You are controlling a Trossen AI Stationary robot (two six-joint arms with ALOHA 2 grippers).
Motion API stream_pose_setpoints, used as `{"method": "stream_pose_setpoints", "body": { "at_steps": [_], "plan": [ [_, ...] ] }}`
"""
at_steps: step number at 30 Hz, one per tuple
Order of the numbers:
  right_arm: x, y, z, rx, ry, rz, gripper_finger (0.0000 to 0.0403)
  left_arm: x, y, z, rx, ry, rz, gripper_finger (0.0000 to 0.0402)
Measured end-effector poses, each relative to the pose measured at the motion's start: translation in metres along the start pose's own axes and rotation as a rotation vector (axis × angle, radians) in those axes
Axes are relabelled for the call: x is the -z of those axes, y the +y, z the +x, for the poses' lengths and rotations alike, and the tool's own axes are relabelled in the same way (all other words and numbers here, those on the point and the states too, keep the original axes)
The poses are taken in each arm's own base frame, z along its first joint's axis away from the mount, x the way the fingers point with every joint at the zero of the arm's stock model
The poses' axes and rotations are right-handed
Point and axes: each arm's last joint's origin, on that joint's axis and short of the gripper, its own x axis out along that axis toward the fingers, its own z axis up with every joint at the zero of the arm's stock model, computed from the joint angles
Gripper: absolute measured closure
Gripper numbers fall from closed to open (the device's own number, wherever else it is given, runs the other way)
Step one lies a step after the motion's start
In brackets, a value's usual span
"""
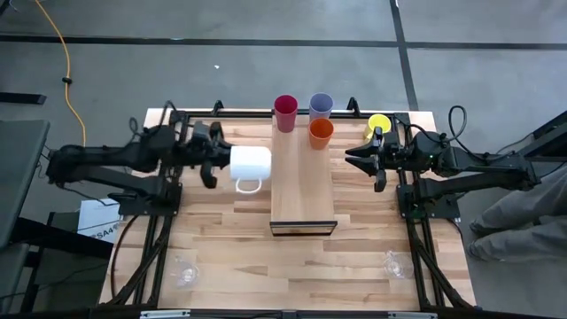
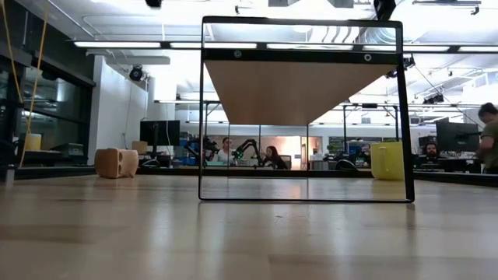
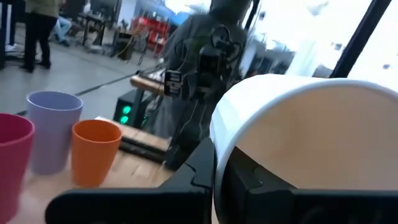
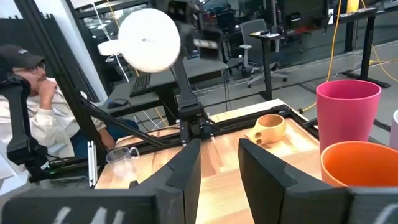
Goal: Stack small to large cups/mugs on shelf
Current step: Put the white cup on the shelf
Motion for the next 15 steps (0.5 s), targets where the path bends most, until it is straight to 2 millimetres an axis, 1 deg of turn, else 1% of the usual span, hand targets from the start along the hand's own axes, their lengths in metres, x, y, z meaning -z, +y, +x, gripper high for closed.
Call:
{"method": "stream_pose_setpoints", "body": {
  "at_steps": [3,6,9,15],
  "plan": [
    [0.0,0.0,0.0,-0.001,0.0,-0.002,0.0304,0.022,0.014,0.005,0.006,-0.051,-0.069,0.0401],
    [0.0,0.0,0.0,-0.002,0.0,-0.024,0.0304,0.037,0.02,0.005,0.01,-0.078,-0.111,0.0401],
    [0.0,0.0,0.0,-0.004,0.0,-0.065,0.0304,0.044,0.023,0.005,0.004,-0.086,-0.136,0.0401],
    [0.0,0.0,0.0,-0.004,0.0,-0.081,0.0304,0.044,0.023,0.005,-0.004,-0.093,-0.139,0.0401]
  ]
}}
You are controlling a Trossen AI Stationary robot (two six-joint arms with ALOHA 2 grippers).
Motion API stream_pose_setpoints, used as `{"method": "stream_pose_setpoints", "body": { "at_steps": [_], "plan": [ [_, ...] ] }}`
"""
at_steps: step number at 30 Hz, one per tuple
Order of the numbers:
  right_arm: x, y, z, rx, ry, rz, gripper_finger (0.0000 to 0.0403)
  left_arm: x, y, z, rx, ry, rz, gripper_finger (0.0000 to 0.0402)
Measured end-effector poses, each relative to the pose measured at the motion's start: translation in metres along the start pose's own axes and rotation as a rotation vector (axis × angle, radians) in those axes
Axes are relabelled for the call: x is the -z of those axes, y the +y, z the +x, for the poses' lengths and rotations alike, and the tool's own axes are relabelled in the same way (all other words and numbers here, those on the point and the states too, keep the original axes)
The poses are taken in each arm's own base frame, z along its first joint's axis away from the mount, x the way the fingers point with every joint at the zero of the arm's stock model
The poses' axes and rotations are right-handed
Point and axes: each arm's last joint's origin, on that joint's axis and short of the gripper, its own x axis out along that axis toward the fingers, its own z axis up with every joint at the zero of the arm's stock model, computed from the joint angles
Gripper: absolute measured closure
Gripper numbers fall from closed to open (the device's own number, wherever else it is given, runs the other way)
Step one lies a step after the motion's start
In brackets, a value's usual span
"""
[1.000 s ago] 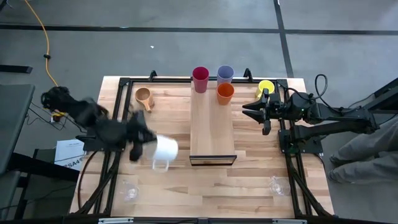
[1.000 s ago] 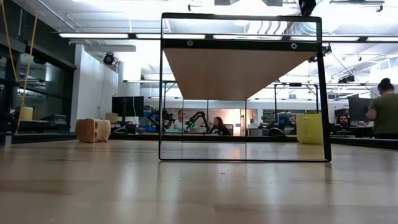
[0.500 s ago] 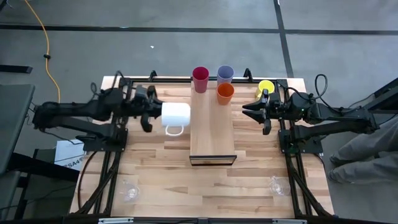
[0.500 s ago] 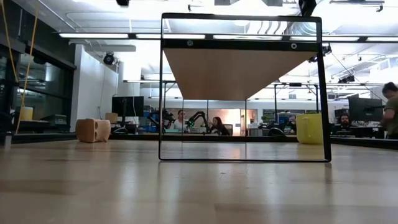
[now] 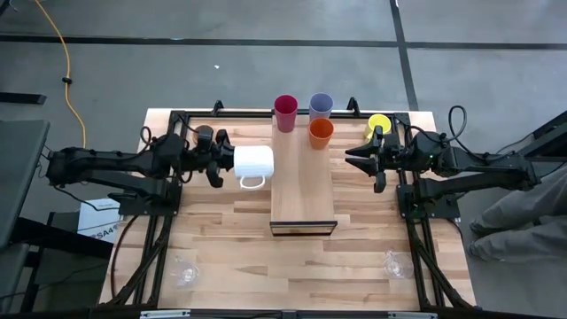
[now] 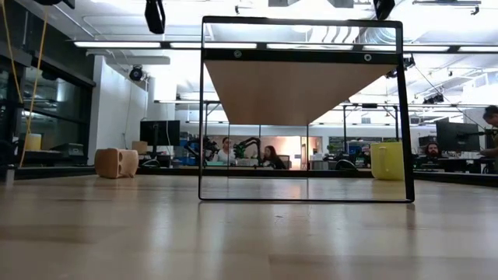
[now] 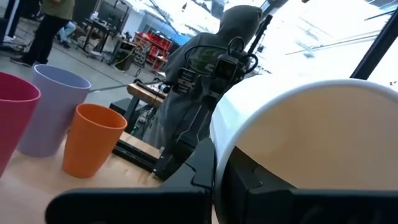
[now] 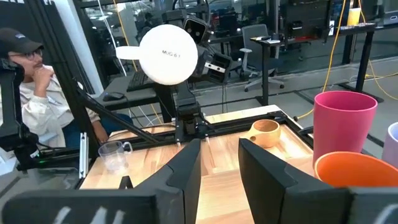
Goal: Stack small to large cups/mugs on shelf
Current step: Put the white cup on the shelf
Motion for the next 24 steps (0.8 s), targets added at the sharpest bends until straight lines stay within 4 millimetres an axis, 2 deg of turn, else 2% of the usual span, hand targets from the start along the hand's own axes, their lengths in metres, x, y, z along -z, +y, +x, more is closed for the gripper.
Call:
{"method": "stream_pose_setpoints", "body": {
  "at_steps": [14,17,20,24],
  "plan": [
    [0.0,0.0,0.0,0.001,0.0,0.0,0.0304,-0.001,0.001,0.002,-0.059,-0.015,-0.015,0.0401],
    [0.0,0.0,0.0,0.001,0.0,0.005,0.0304,-0.008,-0.001,0.013,-0.148,0.074,-0.017,0.0401],
    [0.0,0.0,0.0,0.001,0.0,0.03,0.0304,-0.027,-0.002,0.031,-0.304,0.2,-0.005,0.0401],
    [0.0,0.0,0.0,0.001,0.001,0.031,0.0304,-0.047,0.009,0.063,-0.528,0.422,-0.024,0.0401]
  ]
}}
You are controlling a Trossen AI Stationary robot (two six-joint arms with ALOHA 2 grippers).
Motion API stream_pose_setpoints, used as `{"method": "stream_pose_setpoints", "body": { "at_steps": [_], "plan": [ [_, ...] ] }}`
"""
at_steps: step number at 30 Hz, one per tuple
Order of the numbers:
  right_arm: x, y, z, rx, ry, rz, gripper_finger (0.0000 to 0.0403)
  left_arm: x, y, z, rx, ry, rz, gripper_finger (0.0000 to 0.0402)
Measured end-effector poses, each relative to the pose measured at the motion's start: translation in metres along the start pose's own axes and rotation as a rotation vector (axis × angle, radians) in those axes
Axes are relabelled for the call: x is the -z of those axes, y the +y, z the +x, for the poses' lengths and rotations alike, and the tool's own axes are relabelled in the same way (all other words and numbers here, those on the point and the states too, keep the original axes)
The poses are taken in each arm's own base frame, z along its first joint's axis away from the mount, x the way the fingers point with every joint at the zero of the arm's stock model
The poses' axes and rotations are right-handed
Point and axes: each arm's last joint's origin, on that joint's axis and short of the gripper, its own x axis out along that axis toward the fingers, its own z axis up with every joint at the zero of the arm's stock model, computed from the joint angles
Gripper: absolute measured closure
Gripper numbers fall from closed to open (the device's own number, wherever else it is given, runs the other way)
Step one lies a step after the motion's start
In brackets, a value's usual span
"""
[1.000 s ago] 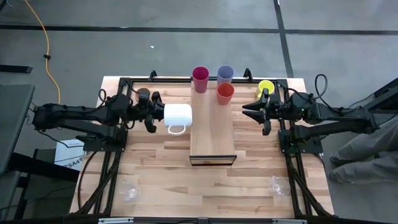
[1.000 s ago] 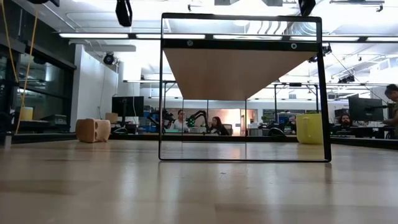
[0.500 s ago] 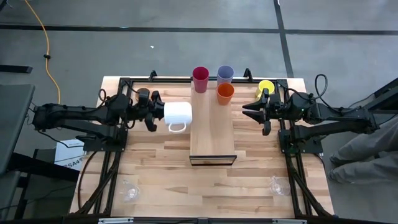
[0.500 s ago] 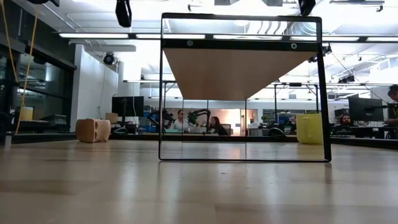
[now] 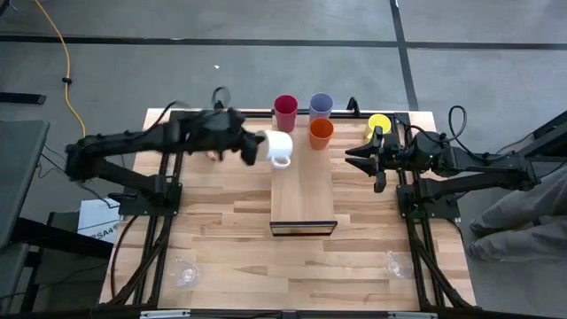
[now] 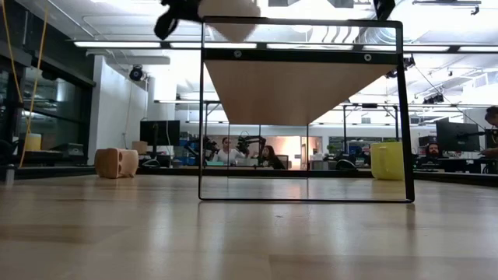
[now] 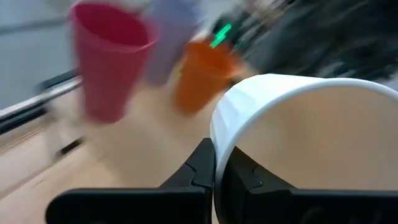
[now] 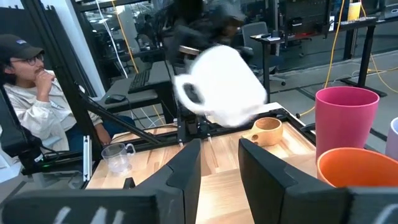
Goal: Stack small to large cups/mugs on shelf
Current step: Put the white cup on the shelf
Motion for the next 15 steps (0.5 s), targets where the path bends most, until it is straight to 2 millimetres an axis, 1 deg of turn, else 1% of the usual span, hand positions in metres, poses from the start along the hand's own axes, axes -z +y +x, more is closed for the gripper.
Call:
{"method": "stream_pose_setpoints", "body": {
  "at_steps": [3,6,8,10,13,15],
  "plan": [
    [0.0,0.0,0.0,0.0,0.001,0.003,0.0304,-0.023,-0.002,0.021,-0.139,0.142,0.002,0.0401],
    [0.0,0.0,0.0,0.0,0.002,0.003,0.0304,-0.035,-0.002,0.048,-0.245,0.271,0.011,0.0401],
    [0.0,0.0,0.0,0.0,0.003,0.003,0.0304,-0.039,-0.004,0.066,-0.285,0.328,0.02,0.0401],
    [0.001,0.0,0.0,0.001,0.008,0.002,0.0304,-0.041,-0.007,0.079,-0.317,0.375,0.034,0.0401],
    [0.001,0.0,0.0,0.001,0.008,0.002,0.0304,-0.04,-0.008,0.096,-0.359,0.42,0.052,0.0401],
    [0.001,0.0,0.0,0.001,0.008,0.002,0.0304,-0.038,-0.011,0.103,-0.364,0.431,0.056,0.0401]
  ]
}}
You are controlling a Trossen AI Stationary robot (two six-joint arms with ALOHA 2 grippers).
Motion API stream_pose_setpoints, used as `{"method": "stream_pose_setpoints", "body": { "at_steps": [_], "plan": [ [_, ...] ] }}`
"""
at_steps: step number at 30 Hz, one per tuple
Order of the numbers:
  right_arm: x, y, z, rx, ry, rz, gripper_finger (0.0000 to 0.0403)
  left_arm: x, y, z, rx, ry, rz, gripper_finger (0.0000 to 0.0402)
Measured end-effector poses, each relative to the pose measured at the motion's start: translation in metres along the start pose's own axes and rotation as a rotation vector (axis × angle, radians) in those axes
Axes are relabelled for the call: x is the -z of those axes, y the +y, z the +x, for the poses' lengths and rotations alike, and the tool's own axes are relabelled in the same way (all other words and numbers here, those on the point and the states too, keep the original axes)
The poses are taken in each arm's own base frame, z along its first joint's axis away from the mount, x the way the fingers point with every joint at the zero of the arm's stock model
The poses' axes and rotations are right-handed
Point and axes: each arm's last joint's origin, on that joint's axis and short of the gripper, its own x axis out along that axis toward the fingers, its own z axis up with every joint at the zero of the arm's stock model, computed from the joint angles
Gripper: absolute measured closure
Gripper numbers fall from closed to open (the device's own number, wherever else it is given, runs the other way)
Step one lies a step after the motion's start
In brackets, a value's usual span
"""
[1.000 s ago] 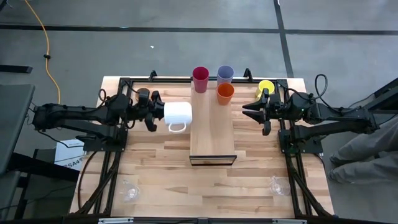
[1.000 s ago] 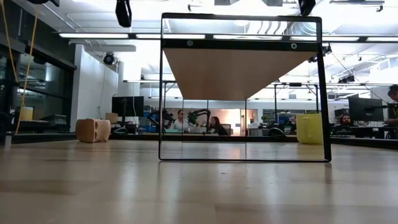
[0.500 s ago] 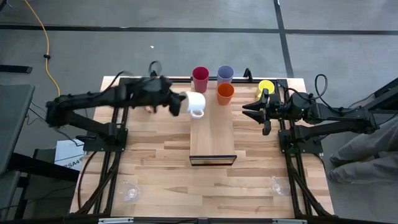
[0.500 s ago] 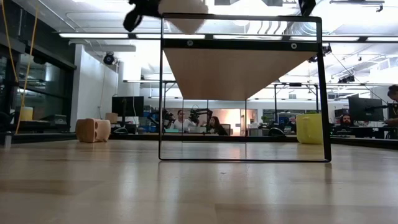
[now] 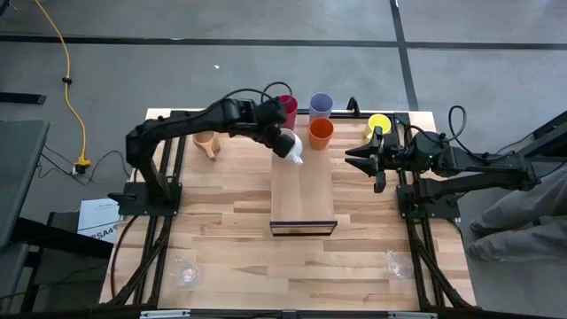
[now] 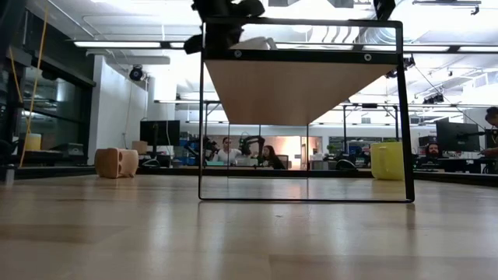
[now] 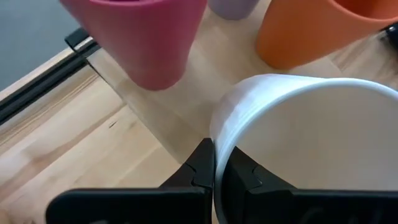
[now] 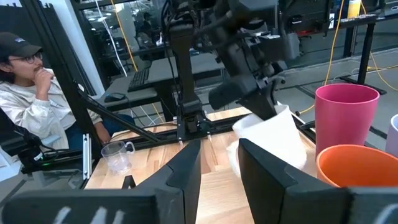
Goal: Stack small to large cups/mugs on shelf
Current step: Put the white cup on the shelf
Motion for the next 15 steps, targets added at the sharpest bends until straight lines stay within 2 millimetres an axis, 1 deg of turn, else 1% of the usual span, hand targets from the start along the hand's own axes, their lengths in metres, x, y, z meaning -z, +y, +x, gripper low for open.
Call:
{"method": "stream_pose_setpoints", "body": {
  "at_steps": [2,9,15],
  "plan": [
    [0.0,0.0,0.0,0.0,-0.001,0.0,0.0304,-0.001,-0.001,0.005,-0.022,-0.002,0.002,0.0401],
    [0.0,0.0,0.0,0.0,-0.001,0.0,0.0304,0.001,-0.001,0.014,-0.063,0.015,0.004,0.0399],
    [0.0,0.0,0.0,0.0,-0.001,0.0,0.0304,-0.001,-0.001,0.015,-0.096,-0.013,0.004,0.0374]
  ]
}}
